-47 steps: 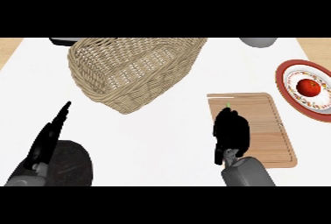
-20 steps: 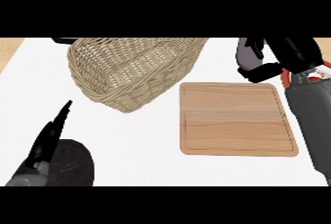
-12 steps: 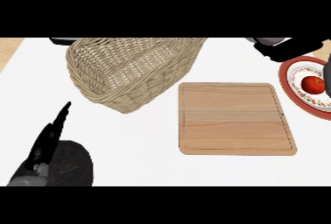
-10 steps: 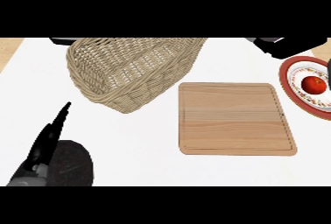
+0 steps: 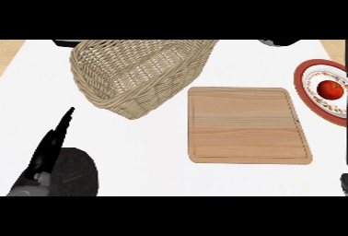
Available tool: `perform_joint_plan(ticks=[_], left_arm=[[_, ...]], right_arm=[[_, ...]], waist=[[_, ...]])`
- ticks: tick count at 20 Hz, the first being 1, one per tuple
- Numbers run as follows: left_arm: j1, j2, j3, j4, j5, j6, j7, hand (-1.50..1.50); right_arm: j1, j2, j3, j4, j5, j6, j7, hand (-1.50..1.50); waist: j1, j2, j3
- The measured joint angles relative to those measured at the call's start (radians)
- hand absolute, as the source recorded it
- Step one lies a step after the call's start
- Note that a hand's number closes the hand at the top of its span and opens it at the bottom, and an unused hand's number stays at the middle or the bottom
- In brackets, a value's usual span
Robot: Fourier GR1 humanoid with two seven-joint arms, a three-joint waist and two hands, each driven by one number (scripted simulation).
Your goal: Pick the eggplant from the cutting board and place it in the basket
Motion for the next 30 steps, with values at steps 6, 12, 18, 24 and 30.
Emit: perform_joint_plan(ticks=[6,12,18,24,30], left_arm=[[0.006,0.001,0.009,-0.017,-0.001,-0.018,0.004,0.00],[-0.008,-0.004,0.023,0.007,0.000,-0.031,-0.013,0.00],[0.005,-0.025,0.013,-0.016,-0.028,-0.014,-0.003,0.00],[-0.012,-0.027,0.021,0.010,-0.030,-0.025,-0.022,0.00],[-0.014,-0.035,0.022,-0.007,-0.032,-0.034,-0.004,0.00]], right_arm=[[-0.091,0.074,0.027,0.083,-0.013,0.000,0.064,1.50],[-0.147,0.166,0.089,0.149,0.018,-0.034,0.107,1.50],[-0.173,0.221,0.136,0.256,0.084,-0.104,0.102,1.50],[-0.200,0.280,0.183,0.398,0.182,-0.221,0.091,-1.50],[-0.231,0.329,0.182,0.553,0.180,-0.334,0.051,-1.50]], waist=[[0.005,0.002,0.000],[0.005,0.002,0.001],[0.007,0.003,0.000],[0.011,0.005,0.002],[0.018,0.007,0.001]])
